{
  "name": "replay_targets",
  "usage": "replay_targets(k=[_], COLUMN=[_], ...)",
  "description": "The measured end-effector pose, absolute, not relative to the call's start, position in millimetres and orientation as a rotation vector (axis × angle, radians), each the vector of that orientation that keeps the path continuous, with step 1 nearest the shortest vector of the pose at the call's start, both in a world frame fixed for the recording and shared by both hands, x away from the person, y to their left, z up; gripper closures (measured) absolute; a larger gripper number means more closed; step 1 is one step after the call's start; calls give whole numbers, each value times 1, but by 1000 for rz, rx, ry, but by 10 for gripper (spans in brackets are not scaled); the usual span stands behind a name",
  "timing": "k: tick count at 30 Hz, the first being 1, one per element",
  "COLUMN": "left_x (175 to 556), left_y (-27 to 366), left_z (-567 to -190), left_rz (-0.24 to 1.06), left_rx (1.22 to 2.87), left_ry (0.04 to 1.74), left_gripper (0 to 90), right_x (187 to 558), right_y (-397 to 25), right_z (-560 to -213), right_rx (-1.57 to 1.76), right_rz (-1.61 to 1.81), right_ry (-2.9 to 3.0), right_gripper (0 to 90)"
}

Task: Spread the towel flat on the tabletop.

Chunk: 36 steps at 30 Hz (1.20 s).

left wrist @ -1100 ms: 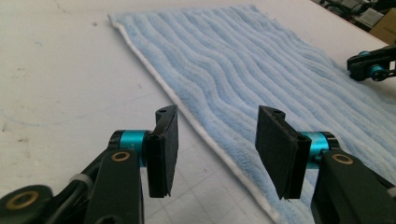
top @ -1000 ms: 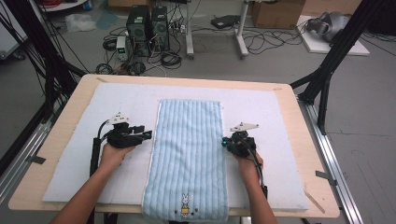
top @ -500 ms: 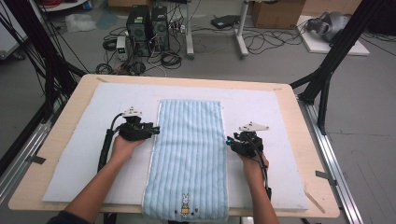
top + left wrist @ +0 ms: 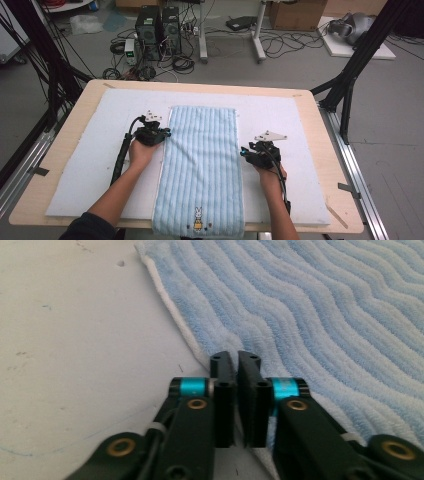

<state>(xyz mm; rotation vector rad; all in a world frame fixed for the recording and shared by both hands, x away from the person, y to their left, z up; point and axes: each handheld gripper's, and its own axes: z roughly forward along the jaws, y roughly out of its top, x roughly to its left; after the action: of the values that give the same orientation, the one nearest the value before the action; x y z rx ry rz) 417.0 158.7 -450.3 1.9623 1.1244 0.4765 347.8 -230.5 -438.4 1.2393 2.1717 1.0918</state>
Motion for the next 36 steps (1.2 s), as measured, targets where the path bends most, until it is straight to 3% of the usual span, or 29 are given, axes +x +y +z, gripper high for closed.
replay_targets(k=[3,5,11,17,22,28,33,36], left_x=[417,415,413,408,403,393,385,381], left_y=[163,167,173,179,187,196,201,203], left_z=[-448,-445,-441,-442,-441,-433,-432,-431], left_rz=[425,405,368,361,323,293,276,280], left_rx=[1927,1895,1859,1846,1828,1790,1760,1740], left_ry=[1123,1106,1076,1066,1030,933,862,853], left_gripper=[568,521,466,460,395,279,171,172], right_x=[355,364,401,421,422,393,367,355], right_y=[-232,-231,-212,-196,-213,-226,-242,-253], right_z=[-439,-439,-441,-449,-449,-429,-424,-425], right_rx=[1252,1270,1286,1279,1389,1256,1230,1236], right_rz=[1115,1122,1159,1029,1060,1130,1140,1147], right_ry=[2140,2137,2152,2184,2119,2113,2134,2148], right_gripper=[612,659,688,798,715,605,394,256])
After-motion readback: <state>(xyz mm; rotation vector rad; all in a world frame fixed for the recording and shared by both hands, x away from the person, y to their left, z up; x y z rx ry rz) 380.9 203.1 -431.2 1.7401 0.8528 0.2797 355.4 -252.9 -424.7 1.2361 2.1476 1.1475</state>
